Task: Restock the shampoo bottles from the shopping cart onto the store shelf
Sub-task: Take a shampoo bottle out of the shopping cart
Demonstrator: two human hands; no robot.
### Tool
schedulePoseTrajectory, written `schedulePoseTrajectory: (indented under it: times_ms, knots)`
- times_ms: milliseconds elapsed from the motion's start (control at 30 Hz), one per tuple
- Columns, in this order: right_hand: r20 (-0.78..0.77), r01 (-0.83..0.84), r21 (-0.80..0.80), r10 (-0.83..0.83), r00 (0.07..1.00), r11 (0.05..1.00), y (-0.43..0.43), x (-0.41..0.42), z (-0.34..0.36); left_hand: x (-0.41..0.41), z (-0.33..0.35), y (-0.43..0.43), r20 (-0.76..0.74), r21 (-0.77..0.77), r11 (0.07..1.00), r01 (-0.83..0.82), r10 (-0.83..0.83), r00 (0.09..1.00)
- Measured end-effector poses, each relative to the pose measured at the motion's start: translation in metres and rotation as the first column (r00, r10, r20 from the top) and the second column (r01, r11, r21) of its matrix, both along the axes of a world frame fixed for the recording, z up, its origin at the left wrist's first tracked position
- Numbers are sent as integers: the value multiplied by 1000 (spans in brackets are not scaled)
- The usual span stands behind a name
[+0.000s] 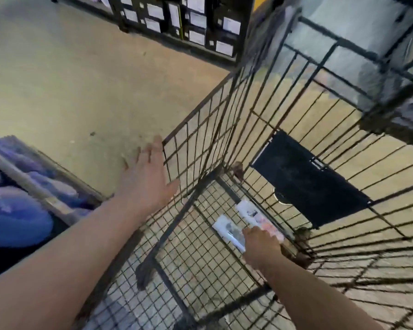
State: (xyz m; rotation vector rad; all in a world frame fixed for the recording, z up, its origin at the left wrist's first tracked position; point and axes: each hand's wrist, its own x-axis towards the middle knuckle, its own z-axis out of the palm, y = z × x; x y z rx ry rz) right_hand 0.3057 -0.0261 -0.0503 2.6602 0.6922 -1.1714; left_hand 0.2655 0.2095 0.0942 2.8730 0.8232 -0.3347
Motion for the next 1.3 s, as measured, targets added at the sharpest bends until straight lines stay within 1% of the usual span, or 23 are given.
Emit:
schedulePoseTrajectory:
  times_ms: [133,233,300,367,467,533,633,733,833,900,1033,1133,1200,1267,1300]
  knots:
    - [15,8,-4,-8,1000,1000,1,9,-53,0,-25,-2,57,176,984,7,-17,998]
    - [0,44,6,-44,999,999,4,8,-80,0,-38,3,81,267,964,5,-28,996]
    - [-1,35,18,-35,999,999,7,3,-97,-1,-48,7,151,321,947,22,-74,986]
    - [28,16,6,-16,999,1000,8,-3,-108,-3,-55,9,211,338,941,14,-90,973]
    - [82,4,-11,-3,997,1000,8,-8,-116,-4,-58,11,222,365,931,0,-87,971]
    - [97,40,7,-40,994,999,8,-10,-119,-5,-59,11,225,383,924,-1,-92,970]
    - [95,135,86,-143,985,987,8,-7,-122,-7,-60,11,221,386,922,3,-96,971]
    - [-18,312,176,-314,949,934,5,-5,-118,-8,-61,12,208,371,928,21,-105,972]
    - [-185,526,233,-494,850,818,5,-7,-105,-9,-60,10,182,334,942,25,-90,979]
    - [-261,603,249,-547,795,758,4,-8,-93,-8,-56,8,151,294,955,30,-78,985]
    - [-365,610,309,-501,785,730,-2,-2,-46,-8,-47,5,62,243,969,44,-61,996]
    - [-469,651,381,-470,748,656,-8,6,6,-5,-37,4,-19,161,985,54,-51,999]
    - [-540,686,430,-441,717,588,-8,8,44,-4,-26,5,-89,80,995,63,-56,994]
    - [-567,689,484,-406,717,540,-7,8,79,-7,-12,5,-130,-16,1000,19,-21,991]
    - [-572,683,508,-387,723,525,-5,7,96,-11,-4,5,-122,-55,998,-17,11,992]
